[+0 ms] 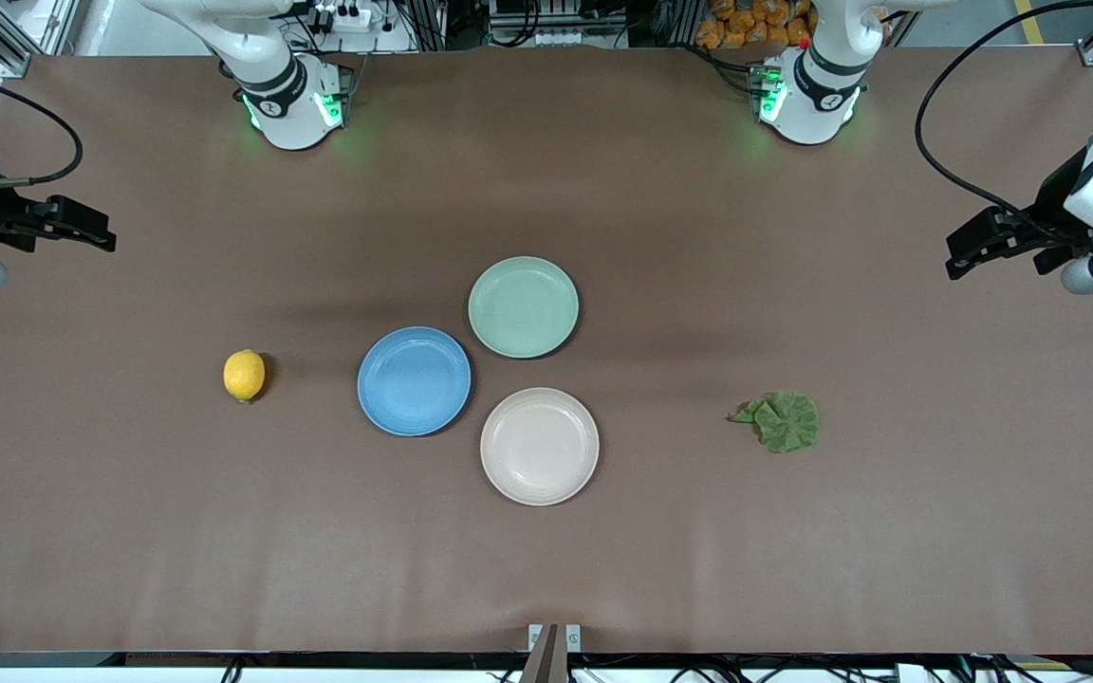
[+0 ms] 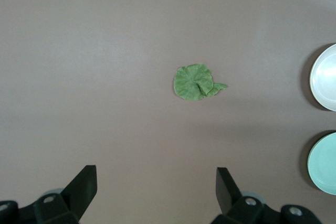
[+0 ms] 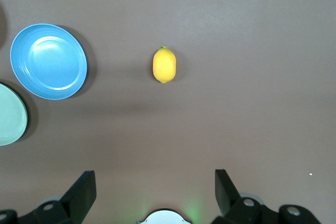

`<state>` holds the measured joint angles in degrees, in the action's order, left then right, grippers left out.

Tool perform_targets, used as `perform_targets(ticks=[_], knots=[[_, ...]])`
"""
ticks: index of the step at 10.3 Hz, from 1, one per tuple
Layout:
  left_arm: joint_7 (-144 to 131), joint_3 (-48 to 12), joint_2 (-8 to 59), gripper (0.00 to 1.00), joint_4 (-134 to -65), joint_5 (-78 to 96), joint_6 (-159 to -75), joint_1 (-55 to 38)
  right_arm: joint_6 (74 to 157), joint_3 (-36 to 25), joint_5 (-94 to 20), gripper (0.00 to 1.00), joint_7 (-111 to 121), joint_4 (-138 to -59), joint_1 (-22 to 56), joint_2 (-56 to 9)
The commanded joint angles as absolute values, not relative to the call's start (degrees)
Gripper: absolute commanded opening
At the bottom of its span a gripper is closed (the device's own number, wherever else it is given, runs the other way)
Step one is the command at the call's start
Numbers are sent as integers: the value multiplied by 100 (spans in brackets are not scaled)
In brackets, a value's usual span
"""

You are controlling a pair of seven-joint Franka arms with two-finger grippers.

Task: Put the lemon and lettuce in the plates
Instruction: 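Reach the left gripper down to the green lettuce leaf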

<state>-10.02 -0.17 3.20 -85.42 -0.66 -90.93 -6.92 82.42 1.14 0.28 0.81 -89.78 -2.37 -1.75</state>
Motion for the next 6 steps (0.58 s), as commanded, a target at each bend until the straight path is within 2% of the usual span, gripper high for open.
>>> perform_targets(ticks=[1,4,6], knots=[[-826,-44,307,100,-8490,-62,-8965,-633,8331,167,-26,100,26,-9158,-308,9],[-800,-88,797,100,-8595,-44,-8974,-711,8551,158,-26,100,35,-9158,-299,-9],[-879,-105,1315,100,-8981,-122,-9497,-782,8578,158,-26,100,35,-9158,-299,-9]])
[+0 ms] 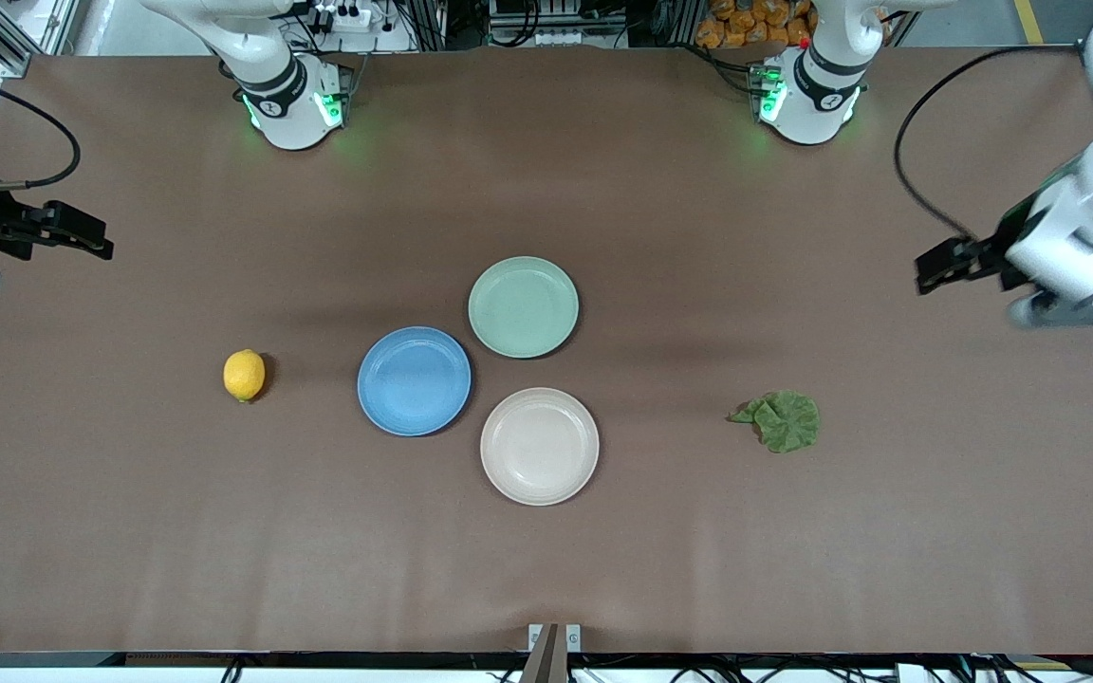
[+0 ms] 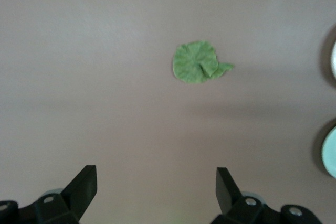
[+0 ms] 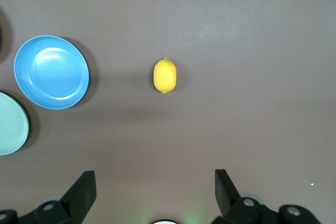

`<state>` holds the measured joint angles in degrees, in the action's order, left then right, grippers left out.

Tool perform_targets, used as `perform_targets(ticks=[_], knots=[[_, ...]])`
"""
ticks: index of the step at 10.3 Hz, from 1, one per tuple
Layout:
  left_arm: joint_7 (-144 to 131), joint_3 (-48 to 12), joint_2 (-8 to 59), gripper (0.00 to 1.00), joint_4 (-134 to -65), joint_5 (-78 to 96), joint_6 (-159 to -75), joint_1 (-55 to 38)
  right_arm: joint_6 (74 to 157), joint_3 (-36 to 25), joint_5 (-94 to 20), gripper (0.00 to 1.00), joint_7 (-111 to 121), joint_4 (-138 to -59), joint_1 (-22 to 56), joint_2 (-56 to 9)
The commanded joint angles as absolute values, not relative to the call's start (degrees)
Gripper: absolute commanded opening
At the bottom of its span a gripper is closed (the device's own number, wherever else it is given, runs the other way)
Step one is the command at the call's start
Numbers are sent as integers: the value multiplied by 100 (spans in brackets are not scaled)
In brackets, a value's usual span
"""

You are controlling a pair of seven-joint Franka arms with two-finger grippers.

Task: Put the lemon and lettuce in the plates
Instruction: 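Reach the left gripper down to the green lettuce leaf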

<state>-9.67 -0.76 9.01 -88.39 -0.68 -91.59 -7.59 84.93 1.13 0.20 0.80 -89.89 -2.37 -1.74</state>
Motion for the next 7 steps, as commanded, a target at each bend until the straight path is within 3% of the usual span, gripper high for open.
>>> perform_targets(ticks=[1,4,7], knots=[[-879,-105,1649,100,-9148,-132,-9997,-756,8578,158,-26,100,35,-9167,-299,-9],[-888,-132,2476,100,-9834,-123,-11948,-782,8569,158,-26,100,35,-9167,-299,-18],[-905,-184,3294,100,-9861,-71,-12864,-939,8613,158,-26,100,35,-9271,-308,-26]])
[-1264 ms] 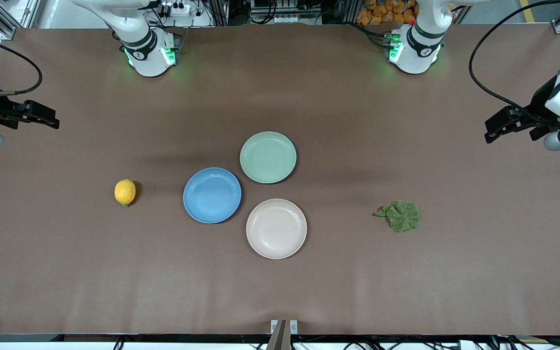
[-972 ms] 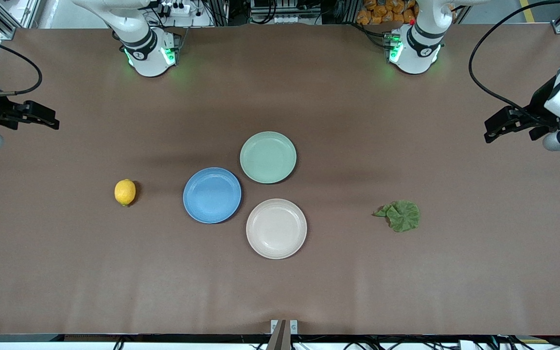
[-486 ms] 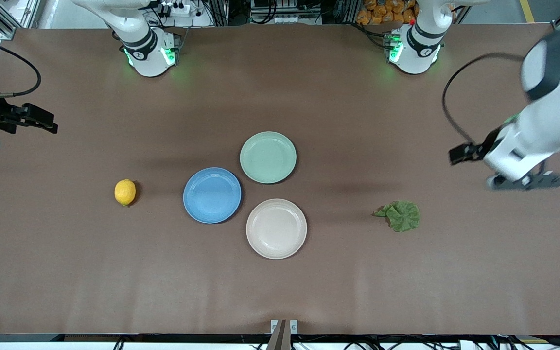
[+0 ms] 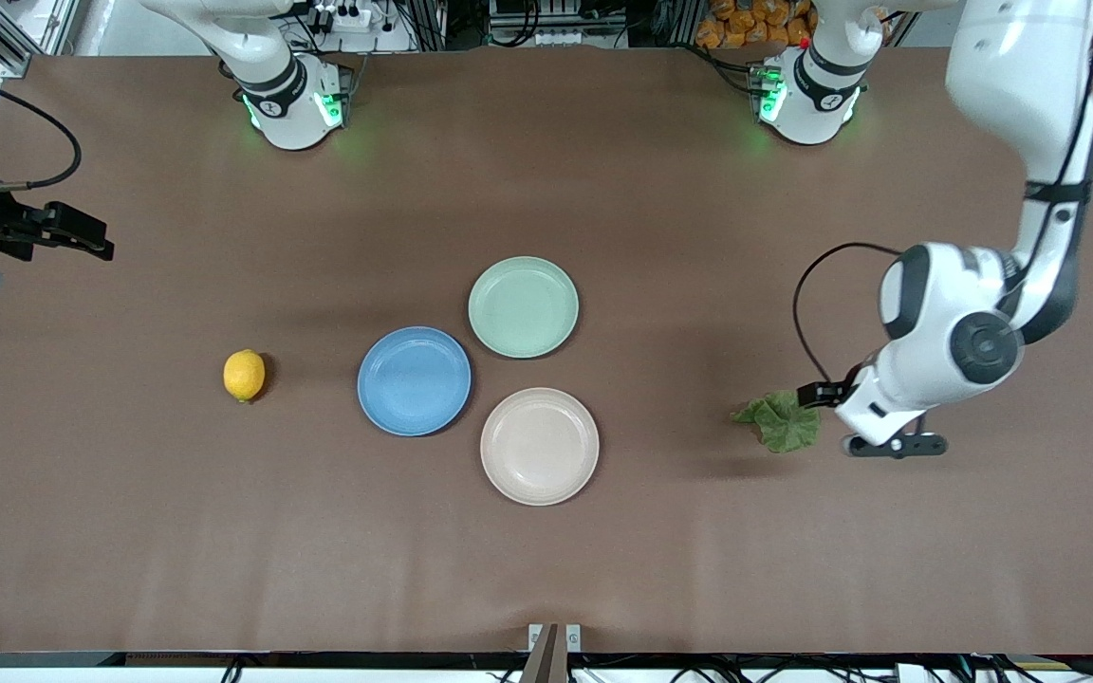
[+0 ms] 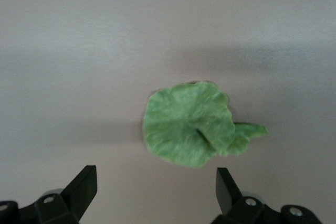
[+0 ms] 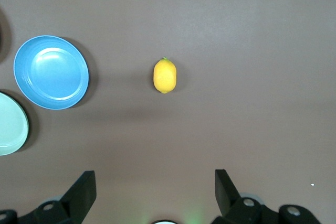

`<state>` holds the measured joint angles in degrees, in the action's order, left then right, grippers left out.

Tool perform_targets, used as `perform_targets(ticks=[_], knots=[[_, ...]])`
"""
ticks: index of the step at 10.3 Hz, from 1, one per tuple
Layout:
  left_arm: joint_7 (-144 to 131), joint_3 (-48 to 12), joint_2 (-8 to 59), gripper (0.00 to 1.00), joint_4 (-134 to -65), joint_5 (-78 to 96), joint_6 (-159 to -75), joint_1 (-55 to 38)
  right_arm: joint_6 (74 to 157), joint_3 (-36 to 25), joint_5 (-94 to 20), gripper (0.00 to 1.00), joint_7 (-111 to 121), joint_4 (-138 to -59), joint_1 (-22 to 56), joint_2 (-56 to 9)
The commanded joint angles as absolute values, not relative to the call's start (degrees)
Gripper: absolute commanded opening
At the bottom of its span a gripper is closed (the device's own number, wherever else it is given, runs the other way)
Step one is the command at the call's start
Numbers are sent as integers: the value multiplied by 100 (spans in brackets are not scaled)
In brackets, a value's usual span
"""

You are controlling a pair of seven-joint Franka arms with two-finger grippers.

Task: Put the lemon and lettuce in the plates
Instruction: 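Reach the left gripper down to the green lettuce leaf, then grasp the lettuce with the left gripper while the right gripper reaches the lemon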

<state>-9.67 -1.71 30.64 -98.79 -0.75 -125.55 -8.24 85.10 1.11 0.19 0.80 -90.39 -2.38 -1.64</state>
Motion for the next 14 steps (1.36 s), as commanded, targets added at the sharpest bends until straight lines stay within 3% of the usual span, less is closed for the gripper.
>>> perform_targets(ticks=[1,5,6,8,9,11,14], knots=[[-923,-193,3487,100,-9853,-36,-13050,-949,8866,158,-26,100,26,-9386,-308,-52],[-949,-193,3999,100,-9905,105,-13746,-1028,9842,141,-26,100,35,-9861,-422,-903],[-949,-193,4016,82,-9905,88,-13737,-1037,10061,132,-26,100,35,-9914,-404,-1184],[-967,-193,4017,12,-9967,88,-13737,-1063,10946,141,-26,100,26,-10464,-448,-1607],[-1010,-193,3999,0,-9984,88,-13737,-1055,11395,141,-26,100,26,-10720,-440,-1730],[-1142,-193,3929,0,-9984,79,-13685,-1081,11758,141,-26,100,26,-10766,-448,-2248],[-2018,-193,3255,0,-9888,35,-12834,-1694,12426,141,-105,100,18,-10925,-457,-2697]])
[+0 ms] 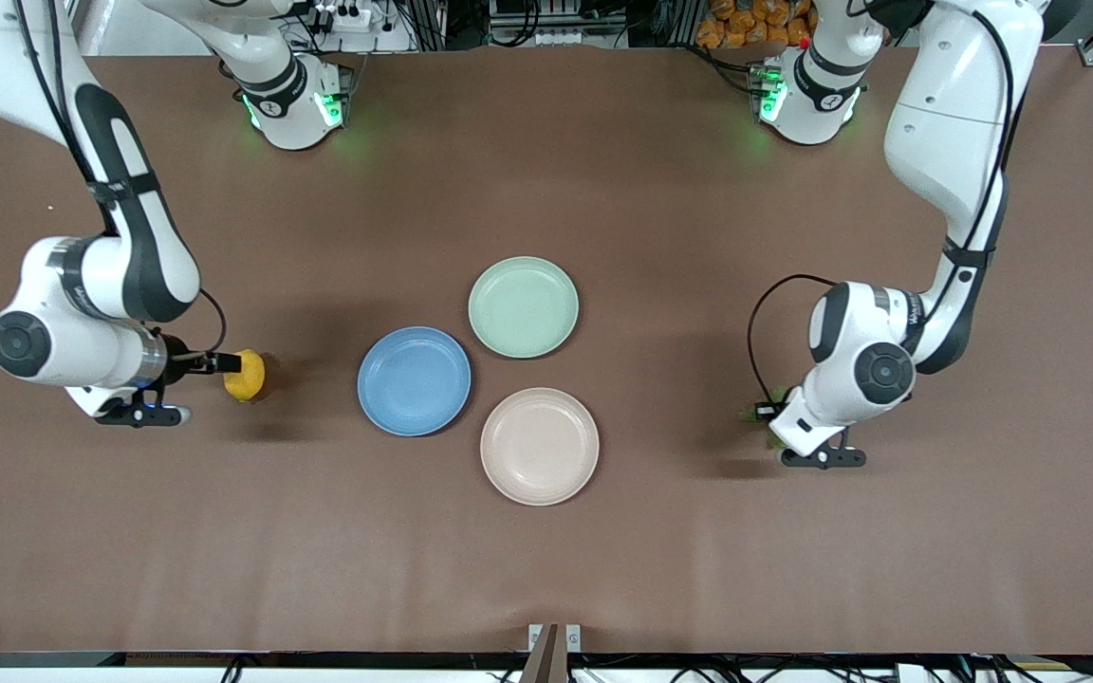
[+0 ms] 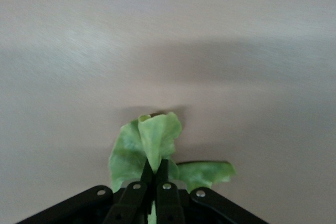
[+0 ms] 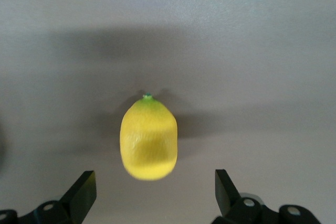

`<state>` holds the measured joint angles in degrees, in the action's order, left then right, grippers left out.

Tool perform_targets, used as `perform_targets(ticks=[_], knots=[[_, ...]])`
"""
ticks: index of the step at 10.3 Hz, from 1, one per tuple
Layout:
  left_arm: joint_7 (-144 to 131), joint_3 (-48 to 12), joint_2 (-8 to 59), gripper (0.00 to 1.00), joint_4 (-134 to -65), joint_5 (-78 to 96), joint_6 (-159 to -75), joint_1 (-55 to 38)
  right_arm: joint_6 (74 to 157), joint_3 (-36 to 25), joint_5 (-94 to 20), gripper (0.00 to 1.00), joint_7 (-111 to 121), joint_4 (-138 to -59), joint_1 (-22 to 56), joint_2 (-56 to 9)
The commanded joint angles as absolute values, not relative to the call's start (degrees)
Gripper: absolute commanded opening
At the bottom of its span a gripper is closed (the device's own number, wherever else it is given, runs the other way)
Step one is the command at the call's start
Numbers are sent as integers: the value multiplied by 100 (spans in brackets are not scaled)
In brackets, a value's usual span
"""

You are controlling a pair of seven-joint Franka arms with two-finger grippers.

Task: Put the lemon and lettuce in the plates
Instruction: 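Grasp the lettuce with the left gripper while the right gripper reaches the lemon, then carry the lettuce onto the cream plate while the right gripper grasps the lemon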

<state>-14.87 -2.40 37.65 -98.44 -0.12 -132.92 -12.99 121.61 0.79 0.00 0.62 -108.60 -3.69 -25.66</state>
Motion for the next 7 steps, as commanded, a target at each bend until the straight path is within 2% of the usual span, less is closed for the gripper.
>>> perform_targets(ticks=[1,4,6,7], knots=[[-2396,-193,3104,0,-9766,53,-12675,-1966,12445,141,-158,100,26,-10907,-440,-2829],[-3337,-193,3163,0,-8933,96,-12604,-2723,12577,149,-263,100,26,-10916,-457,-3102],[-3725,-254,3758,0,-8030,184,-12743,-2855,12577,141,-527,100,97,-10925,-440,-3173],[-3735,-264,3979,0,-7790,332,-13136,-2909,12577,141,-527,75,105,-10925,-439,-3182]])
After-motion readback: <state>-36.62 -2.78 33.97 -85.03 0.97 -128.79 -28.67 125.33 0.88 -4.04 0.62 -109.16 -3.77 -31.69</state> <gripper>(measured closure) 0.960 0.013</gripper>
